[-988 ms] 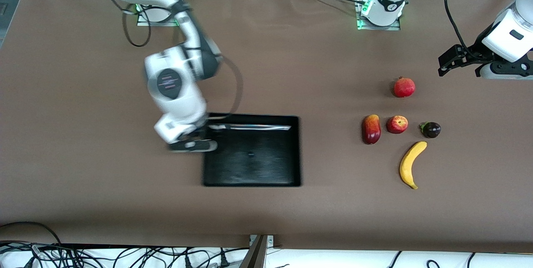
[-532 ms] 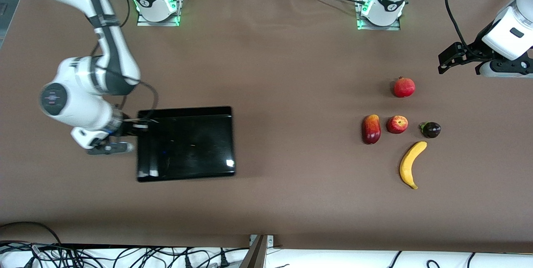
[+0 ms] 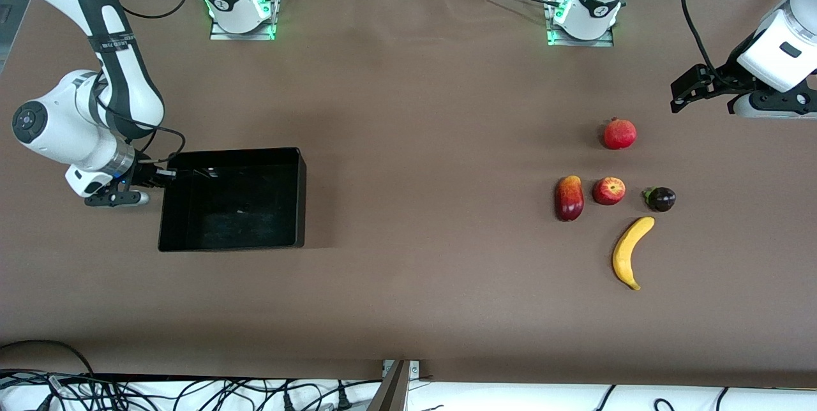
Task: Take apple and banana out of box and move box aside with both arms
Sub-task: 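Slide the tray further with the right gripper and open it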
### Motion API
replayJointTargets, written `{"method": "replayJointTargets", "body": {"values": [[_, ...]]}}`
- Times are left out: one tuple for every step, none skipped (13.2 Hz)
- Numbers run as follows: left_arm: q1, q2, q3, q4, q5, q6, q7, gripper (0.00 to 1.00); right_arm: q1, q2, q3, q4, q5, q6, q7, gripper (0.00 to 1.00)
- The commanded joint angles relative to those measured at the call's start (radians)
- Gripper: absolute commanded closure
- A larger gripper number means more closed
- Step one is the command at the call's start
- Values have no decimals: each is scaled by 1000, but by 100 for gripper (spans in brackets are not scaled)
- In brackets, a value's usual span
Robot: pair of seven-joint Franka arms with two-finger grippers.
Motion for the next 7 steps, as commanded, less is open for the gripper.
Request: {"method": "replayJointTargets", "body": {"values": [[-5,5,1,25,18,-25,0,0,4,-31,-3,-74,32,54,-23,100],[-5,5,1,25,18,-25,0,0,4,-31,-3,-70,32,51,-23,76],[-5,5,1,25,18,-25,0,0,4,-36,0,-65,32,48,-20,24],[-5,5,3,25,18,-25,0,0,6,-40,2,-47,30,44,-23,0],[-5,5,1,25,18,-25,0,0,7,-48,6,-13,29,26,-20,0],[-7,5,1,25,18,-25,0,0,18,-59,8,40,21,-47,-11,0],[-7,5,1,25,18,-25,0,0,35,-62,3,120,12,-157,0,0]]}}
